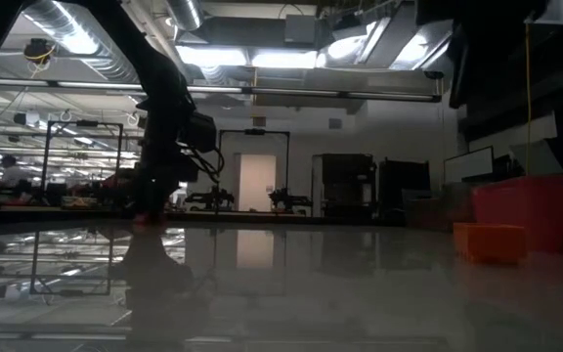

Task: Sort blocks
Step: Put the red game piece into the red bin

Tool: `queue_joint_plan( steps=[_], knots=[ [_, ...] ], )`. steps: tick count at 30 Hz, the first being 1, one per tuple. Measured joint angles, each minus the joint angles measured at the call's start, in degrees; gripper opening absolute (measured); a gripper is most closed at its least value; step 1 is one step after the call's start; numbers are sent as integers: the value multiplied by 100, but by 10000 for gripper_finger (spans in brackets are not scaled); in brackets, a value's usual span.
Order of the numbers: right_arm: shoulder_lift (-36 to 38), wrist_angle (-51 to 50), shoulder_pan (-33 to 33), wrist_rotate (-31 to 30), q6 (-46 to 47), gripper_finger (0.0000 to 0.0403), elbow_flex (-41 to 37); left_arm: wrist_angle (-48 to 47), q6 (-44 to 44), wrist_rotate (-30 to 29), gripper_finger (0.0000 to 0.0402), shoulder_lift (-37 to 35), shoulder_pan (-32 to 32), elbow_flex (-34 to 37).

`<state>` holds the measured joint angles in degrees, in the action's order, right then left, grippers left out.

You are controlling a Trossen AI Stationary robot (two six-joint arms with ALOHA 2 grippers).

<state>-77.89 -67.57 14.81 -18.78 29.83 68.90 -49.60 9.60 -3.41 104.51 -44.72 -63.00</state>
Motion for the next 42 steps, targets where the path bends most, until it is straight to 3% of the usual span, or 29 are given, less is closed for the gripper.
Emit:
queue_joint_plan(
  steps=[5,10,15,19,23,27,31,37,42],
  knots=[
    [0,3,843,-200,395,248,0,182,356,600,122,0,200,-9],
    [0,27,1687,-893,758,248,0,979,685,2101,122,16,682,2],
    [0,149,2257,-1824,1000,248,0,2691,1016,3707,122,26,1540,2],
    [0,504,2351,-2479,875,248,0,4474,1038,4085,122,26,2460,2],
    [-2,1135,2338,-2829,105,248,0,6045,989,4117,128,26,3409,2],
    [-2,2221,2343,-2745,-1048,248,0,7435,955,4101,133,22,4173,2],
    [-2,3323,2341,-2248,-2135,248,0,8336,977,4084,130,17,4705,-26],
    [-17,4691,2197,-1453,-3221,248,0,8358,800,3957,134,15,5122,-314],
    [-134,5068,1931,-446,-3331,248,4,8345,833,3874,133,11,5234,-446]
  ],
)
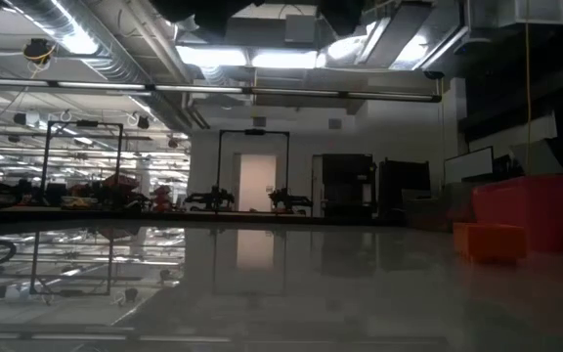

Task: Sort blocks
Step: Put the red game piece into the red bin

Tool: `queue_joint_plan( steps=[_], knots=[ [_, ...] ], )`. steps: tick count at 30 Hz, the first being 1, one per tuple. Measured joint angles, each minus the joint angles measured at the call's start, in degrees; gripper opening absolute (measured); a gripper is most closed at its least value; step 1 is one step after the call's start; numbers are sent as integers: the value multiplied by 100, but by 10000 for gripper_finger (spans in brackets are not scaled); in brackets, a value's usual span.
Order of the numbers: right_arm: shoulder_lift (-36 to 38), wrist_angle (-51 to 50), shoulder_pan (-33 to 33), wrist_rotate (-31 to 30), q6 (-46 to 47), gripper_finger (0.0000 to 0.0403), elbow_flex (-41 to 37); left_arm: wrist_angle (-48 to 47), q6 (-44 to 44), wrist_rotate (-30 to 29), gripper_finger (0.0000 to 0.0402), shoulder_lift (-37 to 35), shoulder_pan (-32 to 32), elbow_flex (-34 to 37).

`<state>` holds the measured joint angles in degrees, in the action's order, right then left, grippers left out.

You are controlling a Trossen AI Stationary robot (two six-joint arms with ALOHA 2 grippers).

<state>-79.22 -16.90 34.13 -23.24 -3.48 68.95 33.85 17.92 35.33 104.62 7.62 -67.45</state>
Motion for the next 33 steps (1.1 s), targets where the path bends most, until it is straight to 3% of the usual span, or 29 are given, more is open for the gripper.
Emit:
queue_joint_plan(
  steps=[12,23,28,33],
  knots=[
    [-343,80,-312,420,-1,241,0,-109,-8,-16,136,-2,-13,-14],
    [-355,29,-303,584,-33,96,0,-223,-307,25,148,-2,-11,-12],
    [-281,-166,-303,624,94,92,0,-407,-298,-75,175,-23,-87,-14],
    [-35,-665,-309,431,677,103,-4,-1371,-218,-138,198,-330,-361,-14]
  ],
)
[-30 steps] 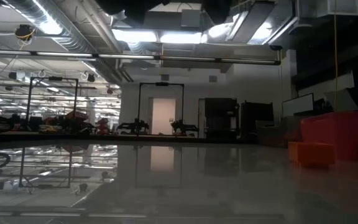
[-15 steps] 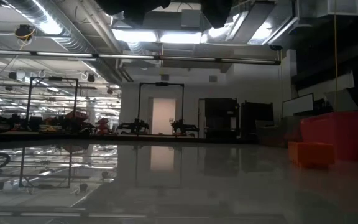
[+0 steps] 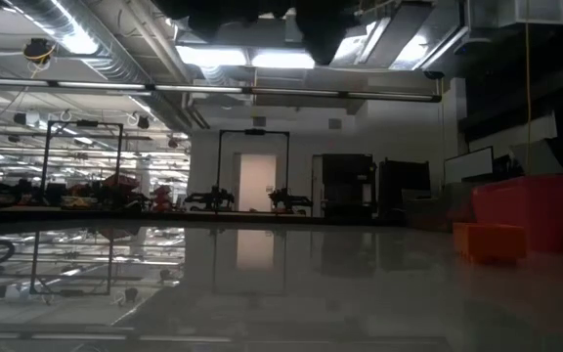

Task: Sort blocks
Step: Put the red game piece into the red bin, then put the orange game piece into the black bin

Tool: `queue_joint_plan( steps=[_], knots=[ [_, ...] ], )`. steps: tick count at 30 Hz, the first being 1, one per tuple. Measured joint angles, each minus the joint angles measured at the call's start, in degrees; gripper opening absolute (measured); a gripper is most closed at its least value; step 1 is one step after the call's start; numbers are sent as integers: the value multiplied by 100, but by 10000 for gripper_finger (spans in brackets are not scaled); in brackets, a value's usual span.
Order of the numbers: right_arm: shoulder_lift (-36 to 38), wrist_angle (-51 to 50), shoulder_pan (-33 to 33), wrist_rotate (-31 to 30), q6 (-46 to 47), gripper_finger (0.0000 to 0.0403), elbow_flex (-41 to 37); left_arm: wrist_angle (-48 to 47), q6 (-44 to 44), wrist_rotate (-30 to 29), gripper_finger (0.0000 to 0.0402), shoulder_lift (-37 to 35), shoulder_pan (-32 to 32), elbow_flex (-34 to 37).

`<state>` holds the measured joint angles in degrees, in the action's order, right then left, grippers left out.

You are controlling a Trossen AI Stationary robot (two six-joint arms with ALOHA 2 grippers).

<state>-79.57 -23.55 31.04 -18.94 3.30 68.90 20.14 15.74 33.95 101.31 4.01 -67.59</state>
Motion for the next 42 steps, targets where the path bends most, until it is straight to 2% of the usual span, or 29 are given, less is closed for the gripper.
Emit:
queue_joint_plan(
  steps=[8,14,16,20,22,24,28,32,39,42],
  knots=[
    [579,-1693,5,-225,1057,93,3,-1901,-100,8,200,-535,-421,-3],
    [842,-4182,5,-400,2760,113,4,-2770,-306,-11,200,-534,-455,0],
    [829,-4986,5,-396,3374,113,4,-2738,-374,-386,200,-527,-401,-2],
    [767,-5939,5,-385,4261,111,4,-2422,-149,-1973,200,-418,-150,-2],
    [767,-6064,5,-333,4456,111,2,-2243,-158,-2401,200,-322,-8,-2],
    [770,-6046,5,-305,4548,114,2,-2097,-397,-2574,200,-213,129,-2],
    [741,-6063,5,-202,4626,124,2,-1477,-864,-2824,200,155,396,0],
    [687,-6074,5,-102,4663,139,2,-755,-923,-2886,200,523,567,-2],
    [555,-6172,5,-112,4615,176,0,-991,-980,-2889,200,541,616,0],
    [516,-5795,5,-123,4596,181,0,-1364,-951,-2889,200,326,614,0]
  ],
)
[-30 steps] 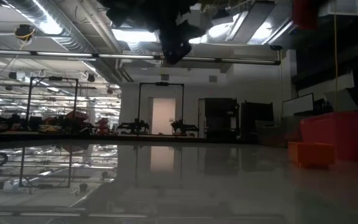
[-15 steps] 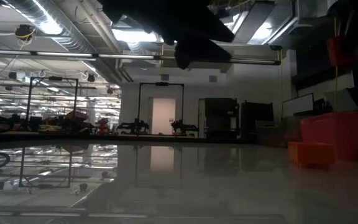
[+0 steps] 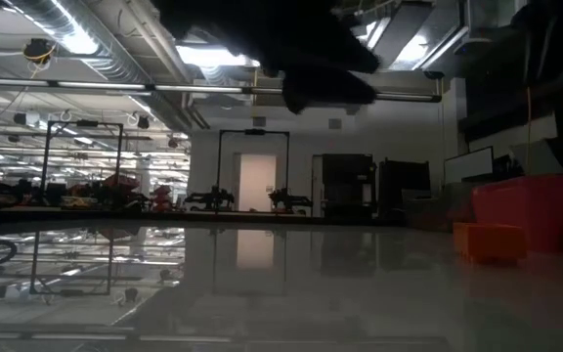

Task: Sort blocks
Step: Put the orange game piece into the black bin

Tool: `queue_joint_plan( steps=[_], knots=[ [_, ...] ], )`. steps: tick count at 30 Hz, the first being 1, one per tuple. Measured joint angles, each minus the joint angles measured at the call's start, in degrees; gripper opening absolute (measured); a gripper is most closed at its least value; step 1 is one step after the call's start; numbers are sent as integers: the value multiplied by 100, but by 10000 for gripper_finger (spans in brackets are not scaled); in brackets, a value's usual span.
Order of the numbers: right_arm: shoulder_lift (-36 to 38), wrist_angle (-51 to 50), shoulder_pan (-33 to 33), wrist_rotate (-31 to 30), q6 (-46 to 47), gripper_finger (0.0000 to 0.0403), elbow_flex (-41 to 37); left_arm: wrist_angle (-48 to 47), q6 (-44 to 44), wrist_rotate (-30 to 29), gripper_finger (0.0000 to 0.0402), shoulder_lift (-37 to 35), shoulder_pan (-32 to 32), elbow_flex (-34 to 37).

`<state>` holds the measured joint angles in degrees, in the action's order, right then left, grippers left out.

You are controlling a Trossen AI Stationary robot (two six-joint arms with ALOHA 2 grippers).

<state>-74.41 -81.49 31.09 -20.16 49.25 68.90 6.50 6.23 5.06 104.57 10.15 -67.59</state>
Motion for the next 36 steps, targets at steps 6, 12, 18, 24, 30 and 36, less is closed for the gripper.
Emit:
queue_joint_plan(
  steps=[6,12,18,24,30,36],
  knots=[
    [-151,1858,4,240,-1670,178,0,-1065,-220,2,200,-758,-33,67],
    [-724,3122,-3,333,-3458,177,0,-1032,-78,-587,200,-2098,52,891],
    [-1493,3212,-11,509,-4102,177,0,-1025,363,-1438,200,-3655,376,2149],
    [-2254,3272,-11,634,-4794,177,0,-1017,912,-1820,200,-5041,793,3152],
    [-2722,3563,-11,632,-5355,177,0,-1020,1123,-3103,200,-6231,1369,3817],
    [-2787,3569,-20,680,-5871,177,0,-1055,1167,-4093,200,-7067,1775,4456]
  ],
)
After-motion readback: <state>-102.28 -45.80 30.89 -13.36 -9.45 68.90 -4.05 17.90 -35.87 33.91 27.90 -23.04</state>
